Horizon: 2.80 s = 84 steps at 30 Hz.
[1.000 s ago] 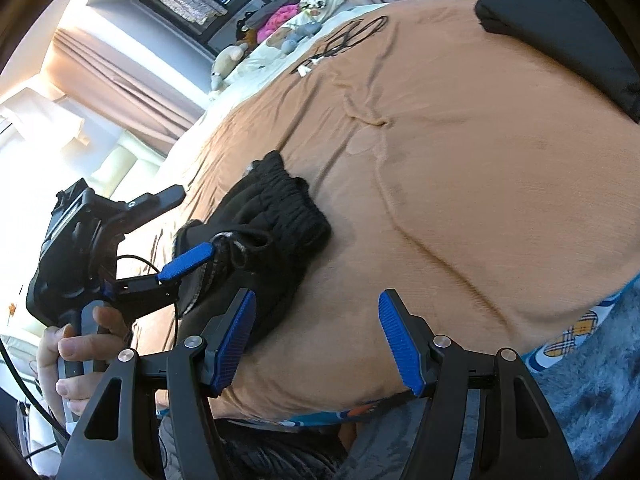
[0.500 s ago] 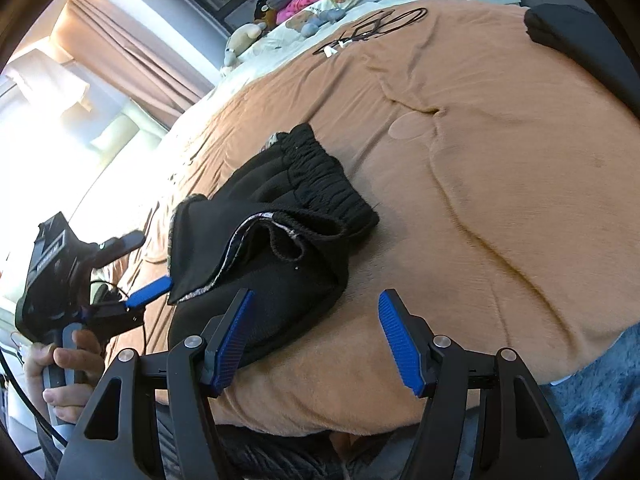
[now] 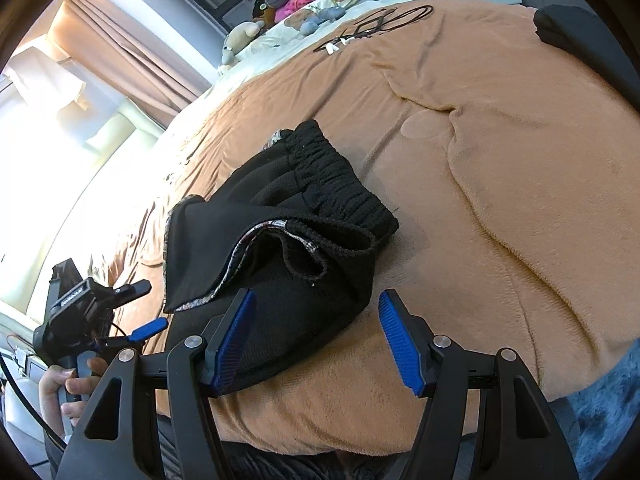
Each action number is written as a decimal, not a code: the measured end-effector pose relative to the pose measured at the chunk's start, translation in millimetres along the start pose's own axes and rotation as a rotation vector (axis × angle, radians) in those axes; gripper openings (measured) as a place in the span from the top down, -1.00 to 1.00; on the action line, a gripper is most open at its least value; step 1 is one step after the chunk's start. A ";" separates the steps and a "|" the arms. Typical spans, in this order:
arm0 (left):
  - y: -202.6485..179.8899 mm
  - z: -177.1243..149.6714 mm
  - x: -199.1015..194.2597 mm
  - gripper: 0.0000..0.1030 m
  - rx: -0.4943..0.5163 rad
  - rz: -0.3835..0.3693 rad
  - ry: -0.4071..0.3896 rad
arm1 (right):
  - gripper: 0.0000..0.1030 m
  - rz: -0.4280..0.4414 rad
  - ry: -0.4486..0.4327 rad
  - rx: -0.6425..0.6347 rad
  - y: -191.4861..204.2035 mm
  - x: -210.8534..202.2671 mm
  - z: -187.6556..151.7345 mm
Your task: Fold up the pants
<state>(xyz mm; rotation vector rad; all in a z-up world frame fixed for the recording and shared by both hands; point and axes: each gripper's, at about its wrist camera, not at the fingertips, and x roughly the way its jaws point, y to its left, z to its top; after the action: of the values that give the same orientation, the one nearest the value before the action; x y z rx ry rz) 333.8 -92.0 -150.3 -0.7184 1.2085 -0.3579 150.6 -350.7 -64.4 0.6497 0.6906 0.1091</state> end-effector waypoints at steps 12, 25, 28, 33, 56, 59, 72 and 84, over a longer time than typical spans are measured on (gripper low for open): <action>2.5 17.7 34.9 -0.37 -0.044 0.093 -0.048 | -0.14 0.001 0.014 0.032 -5.6 8.3 -0.7; -22.7 50.7 9.2 0.84 0.024 0.019 -0.208 | 0.84 0.024 -0.029 -0.004 -16.3 3.6 0.9; -42.2 58.3 5.2 0.86 0.058 0.002 -0.220 | 0.91 0.037 -0.031 -0.008 -17.6 0.7 -0.3; -75.4 73.8 1.5 0.87 0.121 -0.024 -0.233 | 0.94 0.052 -0.033 -0.003 -18.7 -6.2 -2.2; -199.2 107.8 86.5 0.85 0.352 -0.005 -0.072 | 0.95 0.096 0.020 0.089 -25.6 -12.8 -23.0; -208.7 106.0 92.0 0.38 0.370 0.007 -0.065 | 0.95 0.098 0.028 0.101 -28.2 -11.1 -23.8; -179.3 95.1 61.7 -0.30 0.414 0.029 -0.103 | 0.93 0.117 0.035 0.164 -38.5 -7.0 -20.0; -118.6 73.3 31.6 -0.30 0.406 0.115 -0.077 | 0.17 0.084 -0.060 0.120 -35.6 -35.4 -3.7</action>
<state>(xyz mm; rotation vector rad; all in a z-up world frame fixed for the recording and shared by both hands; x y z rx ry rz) 426.9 -175.1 -80.6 -0.3076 1.0555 -0.4589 116.8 -387.9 -67.9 0.7945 0.6156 0.1261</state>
